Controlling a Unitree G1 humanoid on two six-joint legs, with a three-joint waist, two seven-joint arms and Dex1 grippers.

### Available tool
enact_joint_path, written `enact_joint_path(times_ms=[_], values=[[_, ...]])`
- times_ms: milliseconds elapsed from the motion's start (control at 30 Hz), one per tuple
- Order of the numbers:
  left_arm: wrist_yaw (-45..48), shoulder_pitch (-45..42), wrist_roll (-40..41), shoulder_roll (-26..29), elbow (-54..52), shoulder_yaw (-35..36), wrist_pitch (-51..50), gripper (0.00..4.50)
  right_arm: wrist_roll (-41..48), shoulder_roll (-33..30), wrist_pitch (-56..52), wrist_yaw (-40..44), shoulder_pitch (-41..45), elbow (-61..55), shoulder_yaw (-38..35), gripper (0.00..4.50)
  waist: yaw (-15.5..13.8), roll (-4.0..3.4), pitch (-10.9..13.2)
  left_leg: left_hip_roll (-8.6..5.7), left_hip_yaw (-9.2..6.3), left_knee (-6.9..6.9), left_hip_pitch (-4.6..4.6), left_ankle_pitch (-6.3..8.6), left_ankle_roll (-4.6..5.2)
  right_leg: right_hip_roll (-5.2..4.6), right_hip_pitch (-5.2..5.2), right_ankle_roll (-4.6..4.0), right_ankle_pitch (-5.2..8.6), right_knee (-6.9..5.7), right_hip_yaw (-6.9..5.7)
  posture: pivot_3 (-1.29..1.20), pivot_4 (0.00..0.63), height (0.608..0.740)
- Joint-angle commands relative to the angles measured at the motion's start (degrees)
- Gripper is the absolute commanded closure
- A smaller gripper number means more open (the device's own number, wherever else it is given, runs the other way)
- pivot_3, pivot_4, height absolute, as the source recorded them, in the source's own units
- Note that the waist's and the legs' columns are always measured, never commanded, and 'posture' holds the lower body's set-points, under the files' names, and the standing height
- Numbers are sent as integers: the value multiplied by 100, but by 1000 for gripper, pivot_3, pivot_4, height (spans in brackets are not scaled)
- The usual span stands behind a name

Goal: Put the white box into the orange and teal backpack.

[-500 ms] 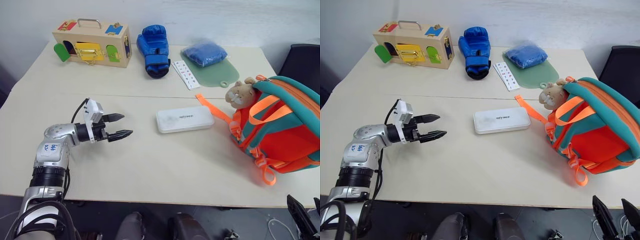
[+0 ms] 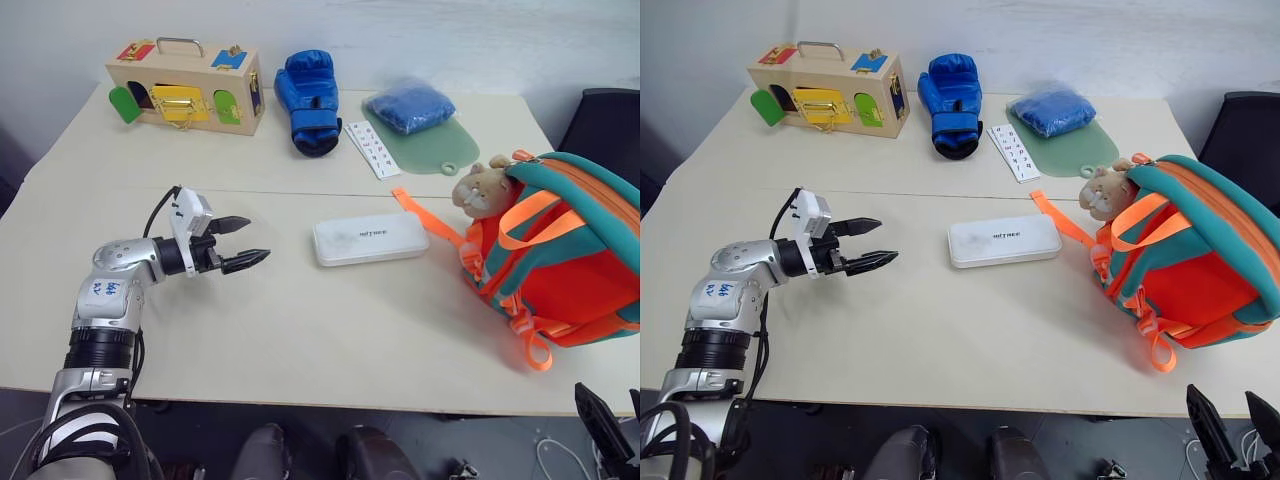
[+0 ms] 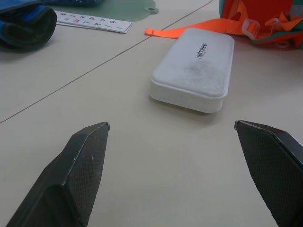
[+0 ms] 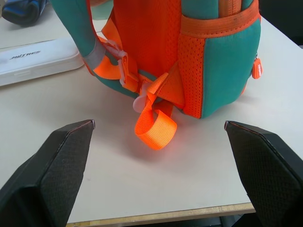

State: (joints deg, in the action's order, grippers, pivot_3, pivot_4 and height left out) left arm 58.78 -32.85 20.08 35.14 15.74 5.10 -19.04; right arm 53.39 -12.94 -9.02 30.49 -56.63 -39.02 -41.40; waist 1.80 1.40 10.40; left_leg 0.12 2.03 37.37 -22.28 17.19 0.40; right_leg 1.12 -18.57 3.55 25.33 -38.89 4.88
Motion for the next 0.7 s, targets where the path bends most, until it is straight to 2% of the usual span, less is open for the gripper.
enact_joint_path(times_ms=[33,267,367,467,533,700], values=[[-54,13,3,58,-274,-5,-63,59,-4,-93,-1,-67,11,-49,-169,0,-3,0,0,0,0,0,0,0,0,0,0,0,0,-1,0,0,150,740],[-132,-1,4,82,-383,-6,-220,59,-149,-252,-58,-208,13,-218,-130,0,0,0,0,0,0,0,0,-3,-6,0,-1,0,0,0,0,0,150,740],[-129,64,-12,85,-521,-68,-233,59,-721,-532,-141,-187,31,-460,134,0,1,0,0,0,1,2,0,-3,-6,0,0,0,0,-1,0,0,150,740],[-86,336,-116,110,-977,-315,-222,633,-1385,-937,-399,-325,227,-861,634,607,16,1,0,-1,1,2,0,-5,-7,0,0,0,0,-2,2,0,150,740],[-130,485,-159,120,-1204,-420,-244,1189,-1526,-1052,-569,-495,424,-1016,817,1205,6,0,0,-1,1,4,0,-7,-12,0,0,0,0,-5,1,0,150,740],[-717,755,-730,-111,-1426,-902,-158,2756,-2359,-1845,-1569,-1048,2035,-1093,2072,2961,2,3,-2,-2,1,33,-4,-8,-8,0,1,0,0,-19,2,0,150,740]])
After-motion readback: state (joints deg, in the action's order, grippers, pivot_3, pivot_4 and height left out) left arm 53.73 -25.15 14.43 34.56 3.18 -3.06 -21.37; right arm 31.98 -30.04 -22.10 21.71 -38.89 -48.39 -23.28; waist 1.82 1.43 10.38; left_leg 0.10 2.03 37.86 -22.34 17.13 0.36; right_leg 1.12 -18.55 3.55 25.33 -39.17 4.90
